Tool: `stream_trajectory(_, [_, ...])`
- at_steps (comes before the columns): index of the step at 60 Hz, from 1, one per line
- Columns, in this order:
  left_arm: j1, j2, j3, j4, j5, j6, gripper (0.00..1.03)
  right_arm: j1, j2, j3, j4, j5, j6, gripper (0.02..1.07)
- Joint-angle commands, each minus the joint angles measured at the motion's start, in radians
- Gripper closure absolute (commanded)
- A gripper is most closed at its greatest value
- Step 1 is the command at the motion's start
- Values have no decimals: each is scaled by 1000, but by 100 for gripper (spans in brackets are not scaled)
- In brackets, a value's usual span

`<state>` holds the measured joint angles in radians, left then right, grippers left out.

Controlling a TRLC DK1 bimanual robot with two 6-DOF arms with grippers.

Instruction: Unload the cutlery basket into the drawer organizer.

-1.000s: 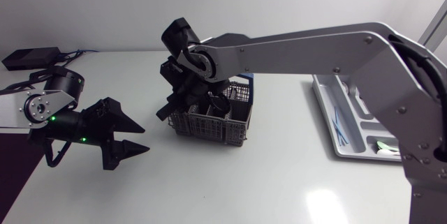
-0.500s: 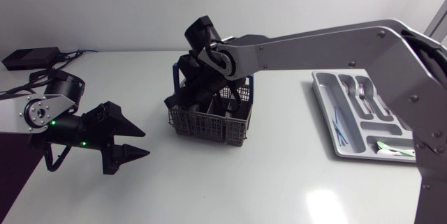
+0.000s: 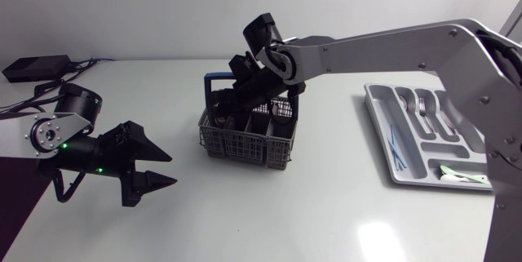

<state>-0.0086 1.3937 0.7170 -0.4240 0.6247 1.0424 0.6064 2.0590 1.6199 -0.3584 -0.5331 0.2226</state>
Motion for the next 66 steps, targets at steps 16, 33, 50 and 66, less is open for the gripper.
stream_trajectory(16, [-24, -30, -37, 7, 13, -24, 29, -36, -46, -64, 72, -90, 95, 101])
stream_trajectory(33, [-34, -51, -42, 8, 13, -35, 29, -17, -126, -86, 67, -28, 92, 101])
stream_trajectory(50, [-39, -78, -60, 7, 12, -39, 29, 35, -183, -20, -91, 50, 9, 101])
stream_trajectory(66, [-44, -105, -71, 7, 12, -51, 29, 41, -277, -95, -220, 47, -94, 101])
